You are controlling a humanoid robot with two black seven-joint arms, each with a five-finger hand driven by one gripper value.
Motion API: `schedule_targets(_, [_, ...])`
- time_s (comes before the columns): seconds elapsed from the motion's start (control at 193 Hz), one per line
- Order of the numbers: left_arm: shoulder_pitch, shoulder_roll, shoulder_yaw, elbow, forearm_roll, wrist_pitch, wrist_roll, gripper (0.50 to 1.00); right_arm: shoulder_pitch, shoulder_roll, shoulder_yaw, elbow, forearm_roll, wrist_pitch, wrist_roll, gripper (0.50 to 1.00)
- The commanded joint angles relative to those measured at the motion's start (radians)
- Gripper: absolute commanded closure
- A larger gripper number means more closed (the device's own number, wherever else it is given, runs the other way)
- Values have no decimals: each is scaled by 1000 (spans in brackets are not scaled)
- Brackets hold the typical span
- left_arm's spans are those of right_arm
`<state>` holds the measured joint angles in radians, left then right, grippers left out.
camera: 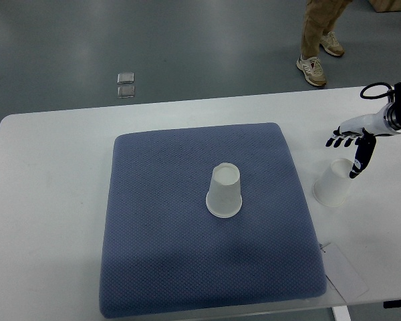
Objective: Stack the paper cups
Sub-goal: 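Lower the right hand and wrap its fingers around the white cup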
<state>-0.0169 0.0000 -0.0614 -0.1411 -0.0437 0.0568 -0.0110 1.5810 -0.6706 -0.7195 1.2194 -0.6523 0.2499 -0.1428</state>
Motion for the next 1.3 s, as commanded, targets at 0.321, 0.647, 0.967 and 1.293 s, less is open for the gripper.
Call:
schedule_targets(0.321, [0, 0, 0, 0, 1, 0, 0, 500, -44, 5, 5, -1, -4, -26, 0, 585])
schedule_targets(0.647, [0, 0, 0, 0, 1, 0, 0, 500, -72, 6, 5, -3, -20, -70, 0, 589])
schedule_targets(0.967, [0, 0, 0, 0, -1, 0, 0, 500, -82, 8, 8, -3, -20, -86, 3, 613])
schedule_targets(1.293, [0, 0, 0, 0, -1, 0, 0, 500, -93, 16, 9, -3, -20, -93, 5, 656])
